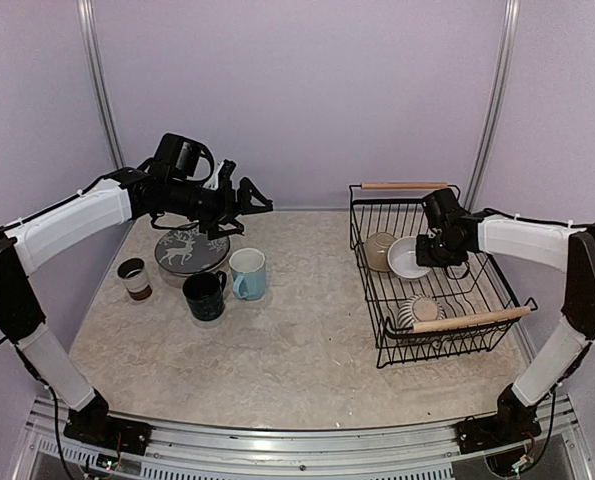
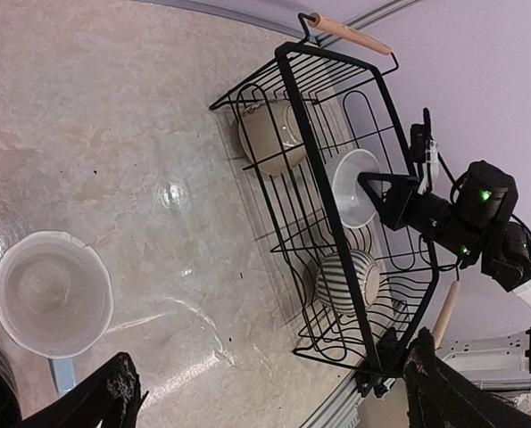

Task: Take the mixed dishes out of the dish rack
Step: Grab the bowl from the dish rack, then place the bowl at the center of the board.

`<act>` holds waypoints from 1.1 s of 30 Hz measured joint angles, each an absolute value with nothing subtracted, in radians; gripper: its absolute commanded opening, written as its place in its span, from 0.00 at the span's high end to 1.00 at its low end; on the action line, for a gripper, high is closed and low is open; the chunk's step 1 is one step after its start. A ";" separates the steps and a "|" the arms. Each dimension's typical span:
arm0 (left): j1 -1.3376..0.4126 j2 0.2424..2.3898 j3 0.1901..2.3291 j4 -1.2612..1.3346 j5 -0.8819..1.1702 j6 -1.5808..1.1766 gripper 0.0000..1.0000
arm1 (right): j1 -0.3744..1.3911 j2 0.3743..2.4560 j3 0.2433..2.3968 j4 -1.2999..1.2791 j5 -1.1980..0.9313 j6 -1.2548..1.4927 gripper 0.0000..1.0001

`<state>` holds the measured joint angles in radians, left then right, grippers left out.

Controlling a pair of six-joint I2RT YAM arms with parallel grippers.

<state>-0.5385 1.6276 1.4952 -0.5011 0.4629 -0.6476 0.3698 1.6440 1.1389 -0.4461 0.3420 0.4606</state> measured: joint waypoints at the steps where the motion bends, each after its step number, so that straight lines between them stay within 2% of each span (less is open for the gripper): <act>1: -0.538 1.631 1.498 -0.501 0.469 -0.647 0.01 | 0.370 1.616 1.133 -0.446 0.342 0.461 1.00; 10: -0.554 1.652 1.514 -0.502 0.517 -0.631 0.01 | 0.378 1.382 1.080 -0.388 0.272 0.450 1.00; 17: -0.592 1.653 1.528 -0.506 0.517 -0.594 0.01 | 0.464 1.333 1.133 -0.366 0.228 0.450 1.00; 24: -0.622 1.629 1.504 -0.496 0.416 -0.571 0.04 | 0.645 1.439 1.301 -0.364 0.202 0.443 1.00; 33: -0.621 1.310 1.317 -0.416 0.040 -0.541 0.01 | 0.848 1.749 1.526 -0.413 0.160 0.392 1.00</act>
<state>-0.6209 1.3102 1.3167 -0.4164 0.0399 -0.5411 0.8478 1.7493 1.5265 -0.4129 0.1604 0.3916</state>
